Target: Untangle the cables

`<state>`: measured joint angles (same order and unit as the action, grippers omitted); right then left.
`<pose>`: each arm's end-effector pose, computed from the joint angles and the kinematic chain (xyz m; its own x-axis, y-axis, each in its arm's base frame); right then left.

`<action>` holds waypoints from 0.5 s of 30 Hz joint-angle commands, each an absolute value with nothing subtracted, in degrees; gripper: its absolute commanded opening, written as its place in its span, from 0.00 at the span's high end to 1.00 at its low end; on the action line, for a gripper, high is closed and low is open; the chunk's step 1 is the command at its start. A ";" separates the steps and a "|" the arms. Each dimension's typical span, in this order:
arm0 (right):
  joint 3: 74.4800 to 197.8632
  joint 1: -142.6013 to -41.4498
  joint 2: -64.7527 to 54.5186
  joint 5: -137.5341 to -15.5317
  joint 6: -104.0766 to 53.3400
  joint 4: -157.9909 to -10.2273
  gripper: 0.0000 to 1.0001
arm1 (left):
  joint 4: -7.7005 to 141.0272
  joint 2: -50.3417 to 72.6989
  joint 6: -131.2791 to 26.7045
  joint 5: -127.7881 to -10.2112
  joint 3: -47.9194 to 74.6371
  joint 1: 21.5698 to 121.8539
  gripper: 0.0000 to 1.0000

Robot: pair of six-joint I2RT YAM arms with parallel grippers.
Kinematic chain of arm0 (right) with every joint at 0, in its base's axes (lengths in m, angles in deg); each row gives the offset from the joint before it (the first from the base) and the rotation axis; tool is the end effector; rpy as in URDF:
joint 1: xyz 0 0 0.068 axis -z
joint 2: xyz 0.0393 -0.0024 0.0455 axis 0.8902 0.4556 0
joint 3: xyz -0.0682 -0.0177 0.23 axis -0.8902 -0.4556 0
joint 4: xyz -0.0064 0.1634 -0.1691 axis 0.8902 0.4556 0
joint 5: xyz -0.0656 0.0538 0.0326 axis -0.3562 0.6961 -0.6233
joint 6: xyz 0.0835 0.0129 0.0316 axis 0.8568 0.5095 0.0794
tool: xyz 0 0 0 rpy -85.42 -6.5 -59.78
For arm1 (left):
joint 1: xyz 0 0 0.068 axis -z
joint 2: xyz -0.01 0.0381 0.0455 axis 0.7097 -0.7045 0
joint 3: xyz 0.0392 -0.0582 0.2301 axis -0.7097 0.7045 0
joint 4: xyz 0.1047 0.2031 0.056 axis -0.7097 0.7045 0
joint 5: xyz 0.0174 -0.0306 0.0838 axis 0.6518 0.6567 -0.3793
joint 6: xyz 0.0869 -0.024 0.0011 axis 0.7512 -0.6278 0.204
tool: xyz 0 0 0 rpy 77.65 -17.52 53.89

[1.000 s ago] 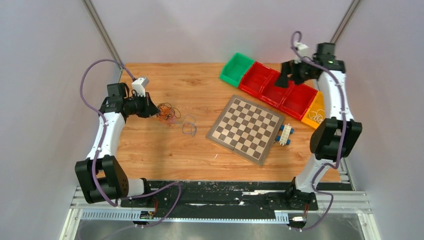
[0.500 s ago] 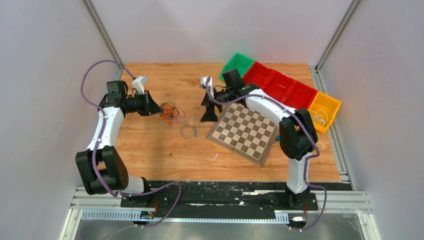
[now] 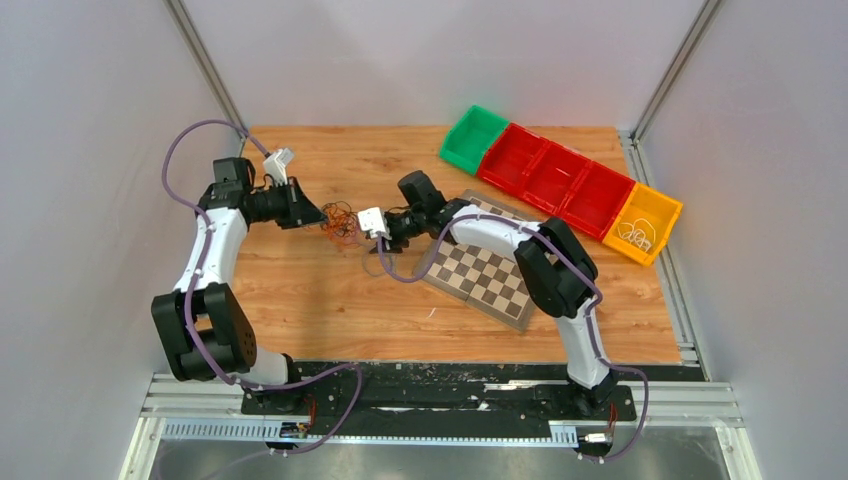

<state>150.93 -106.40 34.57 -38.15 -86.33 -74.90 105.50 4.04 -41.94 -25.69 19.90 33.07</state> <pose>0.2898 0.3550 0.1699 0.4366 -0.3616 -0.8238 -0.8928 -0.2868 -0.3473 0.2954 -0.0010 0.2365 -0.7942 -0.1844 -0.5790 0.3063 0.7014 -0.6436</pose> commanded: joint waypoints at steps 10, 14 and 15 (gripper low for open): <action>141.98 -102.77 22.50 -54.18 -92.61 -77.90 1.00 | 108.88 3.33 -41.23 -25.40 12.18 20.20 0.99; 141.15 -99.91 18.57 -57.00 -90.62 -77.89 1.00 | 110.50 2.85 -38.23 -28.89 10.28 15.34 0.99; 141.50 -99.27 17.62 -57.40 -89.87 -77.93 1.00 | 110.42 2.81 -38.18 -29.13 10.36 14.01 1.00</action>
<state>140.98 -101.86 24.02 -54.00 -92.04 -75.56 108.67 3.15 -41.18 -27.00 12.69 17.31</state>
